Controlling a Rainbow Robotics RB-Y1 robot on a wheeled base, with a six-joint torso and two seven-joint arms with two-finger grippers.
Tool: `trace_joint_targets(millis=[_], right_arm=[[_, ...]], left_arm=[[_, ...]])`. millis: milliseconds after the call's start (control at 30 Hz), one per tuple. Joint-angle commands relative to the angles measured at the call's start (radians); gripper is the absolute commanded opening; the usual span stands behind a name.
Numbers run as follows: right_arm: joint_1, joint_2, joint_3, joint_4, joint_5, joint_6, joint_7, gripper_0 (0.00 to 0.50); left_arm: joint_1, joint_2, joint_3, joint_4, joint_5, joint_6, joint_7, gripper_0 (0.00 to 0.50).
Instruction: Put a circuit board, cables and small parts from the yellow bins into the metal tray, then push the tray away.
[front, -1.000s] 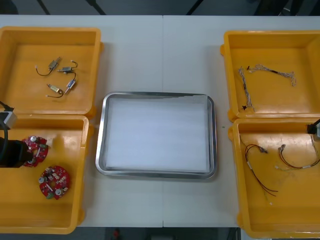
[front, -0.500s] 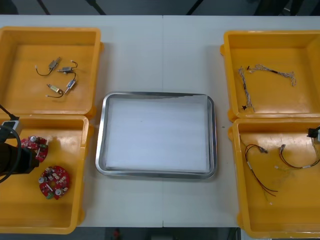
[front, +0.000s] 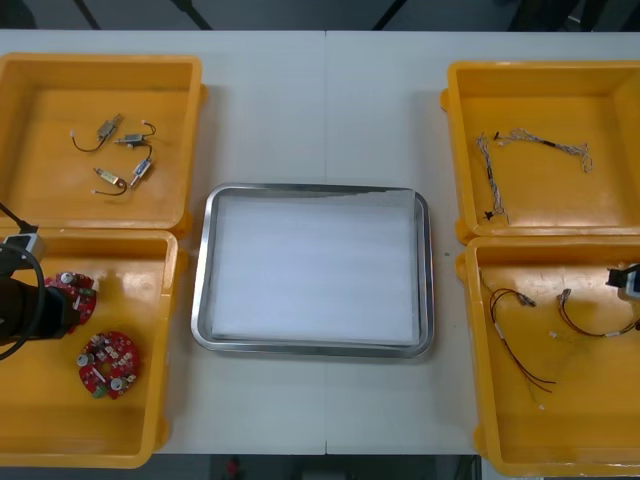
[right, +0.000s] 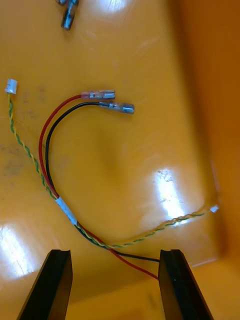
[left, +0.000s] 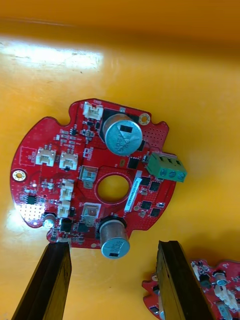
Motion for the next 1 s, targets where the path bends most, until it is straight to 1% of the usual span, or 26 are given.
trace_joint_targets(millis=[33,133,233,400,567,900,1000], right_arm=[[0.009,-0.045,0.067,0.025,0.028,-0.048,-0.012,0.5],[0.004,-0.043,0.087,0.037,0.036,-0.063,-0.012,0.5],[-0.014,-0.043,0.127,0.062,0.052,-0.088,-0.012,0.5],[-0.063,-0.045,0.188,0.109,0.06,-0.097,-0.012,0.5],[-0.1,-0.043,0.222,0.125,0.056,-0.097,-0.012,0.5],[-0.122,-0.043,0.248,0.125,0.054,-0.097,-0.012,0.5],[-0.122,-0.045,0.251,0.126,0.056,-0.088,-0.012,0.5]], left_arm=[[-0.035,-0.023,-0.008,-0.026,-0.009,-0.004,-0.006,0.5],[-0.061,-0.023,-0.045,-0.026,-0.018,-0.006,-0.002,0.5],[-0.089,-0.023,-0.083,-0.023,-0.052,-0.004,0.013,0.5],[-0.087,-0.02,-0.083,-0.018,-0.052,-0.004,0.019,0.5],[-0.087,-0.02,-0.086,-0.01,-0.05,-0.004,0.027,0.5],[-0.086,-0.022,-0.086,0.017,-0.03,-0.004,0.028,0.5],[-0.086,-0.022,-0.086,0.02,-0.026,-0.004,0.031,0.49]])
